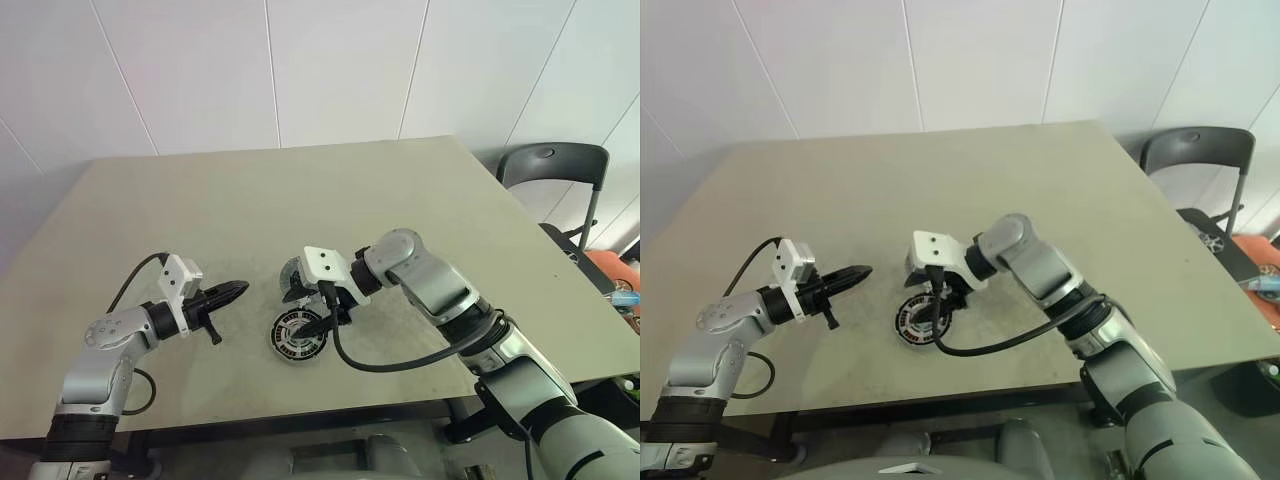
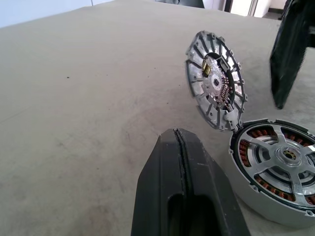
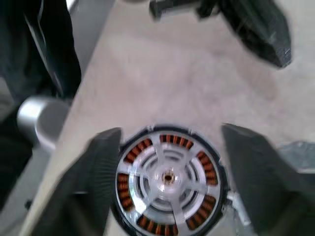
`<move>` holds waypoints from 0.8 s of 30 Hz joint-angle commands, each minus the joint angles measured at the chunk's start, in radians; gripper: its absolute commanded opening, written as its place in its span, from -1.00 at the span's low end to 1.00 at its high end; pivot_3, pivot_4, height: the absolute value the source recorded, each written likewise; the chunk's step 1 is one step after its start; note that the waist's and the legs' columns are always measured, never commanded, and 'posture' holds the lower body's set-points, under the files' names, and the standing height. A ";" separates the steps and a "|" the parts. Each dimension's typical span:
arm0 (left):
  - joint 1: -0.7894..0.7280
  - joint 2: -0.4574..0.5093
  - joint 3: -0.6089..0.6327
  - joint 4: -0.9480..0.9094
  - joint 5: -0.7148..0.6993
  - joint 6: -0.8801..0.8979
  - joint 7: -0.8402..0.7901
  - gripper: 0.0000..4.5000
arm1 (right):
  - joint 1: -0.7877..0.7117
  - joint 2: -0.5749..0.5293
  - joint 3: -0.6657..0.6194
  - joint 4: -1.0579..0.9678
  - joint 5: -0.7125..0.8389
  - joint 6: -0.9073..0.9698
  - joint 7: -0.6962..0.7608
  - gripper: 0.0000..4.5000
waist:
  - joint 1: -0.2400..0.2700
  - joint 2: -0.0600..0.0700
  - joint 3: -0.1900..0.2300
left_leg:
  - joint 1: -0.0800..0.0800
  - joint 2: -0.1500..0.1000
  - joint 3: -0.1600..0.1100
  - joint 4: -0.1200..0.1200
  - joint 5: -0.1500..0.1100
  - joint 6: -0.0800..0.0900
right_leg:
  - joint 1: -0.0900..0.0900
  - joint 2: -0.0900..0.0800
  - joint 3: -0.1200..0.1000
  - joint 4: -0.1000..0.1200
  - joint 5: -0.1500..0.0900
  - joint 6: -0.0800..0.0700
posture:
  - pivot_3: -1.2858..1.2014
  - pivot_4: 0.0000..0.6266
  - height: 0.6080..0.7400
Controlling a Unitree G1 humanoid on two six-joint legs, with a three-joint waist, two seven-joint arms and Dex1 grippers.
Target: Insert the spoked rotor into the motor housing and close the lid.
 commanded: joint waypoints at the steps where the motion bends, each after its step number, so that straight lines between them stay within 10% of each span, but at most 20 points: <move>1: -0.019 0.002 0.002 -0.008 -0.003 -0.011 0.001 -1.00 | 0.009 0.029 -0.037 0.022 0.016 0.001 -0.058 -0.07 | 0.000 0.000 0.000 | 0.000 0.000 0.000 0.000 0.000 0.000 | 0.000 0.000 0.000 0.000 0.000 0.000 | 0.03 -1.00 1.00; 7: -0.019 0.002 0.004 -0.009 -0.003 -0.010 0.002 -1.00 | 0.097 0.096 -0.058 0.093 0.057 0.049 -0.124 -0.98 | 0.000 0.000 0.000 | 0.000 0.000 0.000 0.000 0.000 0.000 | 0.000 0.000 0.000 0.000 0.000 0.000 | 0.03 -1.00 1.00; 24: -0.026 0.004 0.008 -0.003 -0.009 -0.012 -0.009 -1.00 | 0.116 0.085 -0.071 0.107 0.058 0.037 -0.155 -0.98 | 0.000 0.000 0.000 | 0.001 0.000 0.000 0.000 0.000 0.000 | 0.001 0.000 0.000 0.000 0.000 0.000 | 0.03 -1.00 1.00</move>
